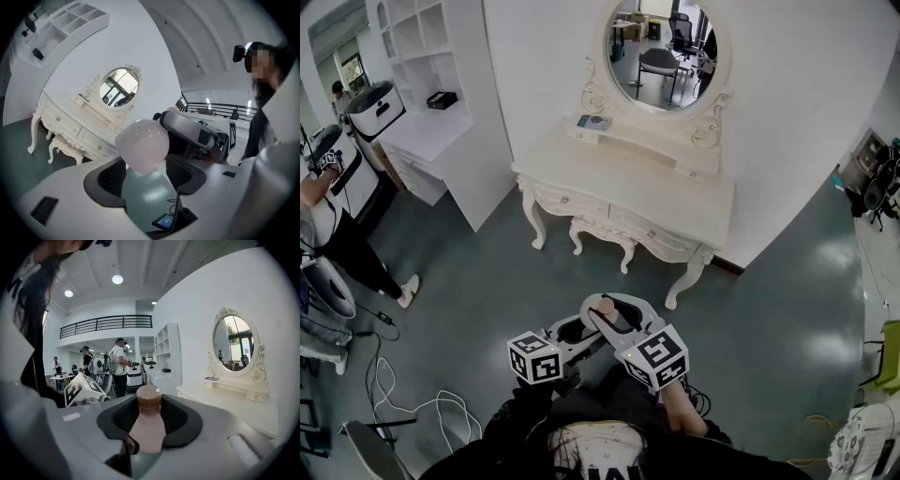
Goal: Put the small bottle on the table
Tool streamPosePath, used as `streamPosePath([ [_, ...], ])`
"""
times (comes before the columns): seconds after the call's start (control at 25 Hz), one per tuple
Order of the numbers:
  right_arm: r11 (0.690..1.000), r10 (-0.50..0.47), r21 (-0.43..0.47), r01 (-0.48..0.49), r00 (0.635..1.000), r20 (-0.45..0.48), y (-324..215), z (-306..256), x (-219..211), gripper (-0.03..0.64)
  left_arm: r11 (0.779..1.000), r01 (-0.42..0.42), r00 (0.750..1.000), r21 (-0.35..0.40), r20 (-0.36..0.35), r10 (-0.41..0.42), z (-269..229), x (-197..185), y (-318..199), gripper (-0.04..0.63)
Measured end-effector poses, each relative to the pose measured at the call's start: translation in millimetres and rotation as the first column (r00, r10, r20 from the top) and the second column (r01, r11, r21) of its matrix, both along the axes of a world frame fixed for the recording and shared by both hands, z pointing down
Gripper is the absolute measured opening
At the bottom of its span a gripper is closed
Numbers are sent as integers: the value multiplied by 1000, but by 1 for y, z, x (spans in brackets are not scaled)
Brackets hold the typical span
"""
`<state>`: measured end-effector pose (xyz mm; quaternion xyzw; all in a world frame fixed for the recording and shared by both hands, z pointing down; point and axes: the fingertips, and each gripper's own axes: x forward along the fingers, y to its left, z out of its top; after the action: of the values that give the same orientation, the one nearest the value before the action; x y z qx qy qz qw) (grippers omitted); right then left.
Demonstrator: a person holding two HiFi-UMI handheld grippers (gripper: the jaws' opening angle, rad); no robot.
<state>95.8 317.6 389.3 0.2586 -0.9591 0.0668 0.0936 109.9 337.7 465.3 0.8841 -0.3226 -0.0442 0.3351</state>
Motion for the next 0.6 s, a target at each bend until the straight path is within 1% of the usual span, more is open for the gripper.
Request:
streamPosePath([
  [0.6,1000,-10,5,10,1000,13,8,-1,-21,147,1000,17,1000,8,6,-17,-1,-21,8,250],
])
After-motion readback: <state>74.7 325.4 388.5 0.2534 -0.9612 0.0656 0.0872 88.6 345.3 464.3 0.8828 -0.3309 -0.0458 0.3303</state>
